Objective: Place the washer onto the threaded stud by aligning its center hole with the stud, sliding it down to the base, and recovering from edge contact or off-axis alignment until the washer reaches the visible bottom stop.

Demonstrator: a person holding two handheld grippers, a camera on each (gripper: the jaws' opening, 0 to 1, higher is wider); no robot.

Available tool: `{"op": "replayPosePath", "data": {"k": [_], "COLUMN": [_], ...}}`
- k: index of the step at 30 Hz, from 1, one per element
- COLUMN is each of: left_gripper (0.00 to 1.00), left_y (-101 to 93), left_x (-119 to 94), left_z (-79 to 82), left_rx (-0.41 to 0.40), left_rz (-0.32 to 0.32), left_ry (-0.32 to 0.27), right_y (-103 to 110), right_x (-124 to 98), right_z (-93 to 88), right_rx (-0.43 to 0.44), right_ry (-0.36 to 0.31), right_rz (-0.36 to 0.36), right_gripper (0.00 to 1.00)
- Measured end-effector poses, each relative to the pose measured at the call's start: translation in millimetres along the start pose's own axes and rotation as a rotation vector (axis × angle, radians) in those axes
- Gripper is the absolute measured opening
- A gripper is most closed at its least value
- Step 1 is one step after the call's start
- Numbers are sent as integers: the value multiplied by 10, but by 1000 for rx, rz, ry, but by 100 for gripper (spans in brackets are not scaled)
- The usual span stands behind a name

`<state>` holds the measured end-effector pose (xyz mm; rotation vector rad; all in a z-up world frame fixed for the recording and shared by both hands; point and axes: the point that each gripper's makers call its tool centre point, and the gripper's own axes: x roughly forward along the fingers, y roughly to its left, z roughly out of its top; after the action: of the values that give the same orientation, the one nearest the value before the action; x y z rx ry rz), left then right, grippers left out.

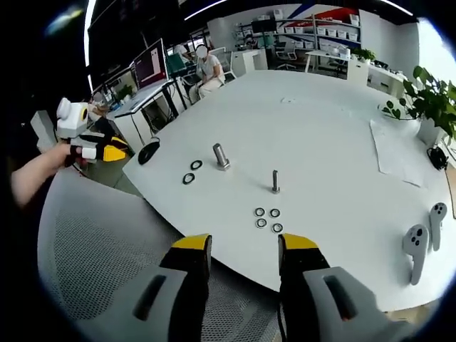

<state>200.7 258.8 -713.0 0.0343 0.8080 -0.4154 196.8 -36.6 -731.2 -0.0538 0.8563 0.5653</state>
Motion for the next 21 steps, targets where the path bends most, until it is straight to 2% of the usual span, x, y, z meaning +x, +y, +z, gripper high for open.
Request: {"op": "replayPosePath", "data": {"k": [7,9,13,15,16,17,19,21], "left_gripper": [32,32,32,32,32,32,32,32], "left_y": [19,42,67,55,37,33,23,32], "left_x": [134,181,221,243,251,256,281,354], "left_z": [169,164,127,101,93,106,149,137], "left_rx": [2,1,-26,-26,-15,-1,9,4], "left_rz": [-7,-5,-6,-12,-18,-19,-20,-26], "left_ry": [-1,10,-4,-1,8,5,-9,-8], "right_y": [-65,-70,-69,-72,-33,-24,-26,-20], "right_x": [156,192,259,275,294,305,338,369], "right_z": [153,176,168,157,173,170,137,72], "right_rx": [52,61,69,109,157,169,159,113], "right_ry": [-24,-23,-13,-14,-31,-34,-34,-15], "right_rz": [-15,-16,-24,-38,-24,-16,-30,-46], "right_gripper": [40,40,40,43,43,43,43,43]}}
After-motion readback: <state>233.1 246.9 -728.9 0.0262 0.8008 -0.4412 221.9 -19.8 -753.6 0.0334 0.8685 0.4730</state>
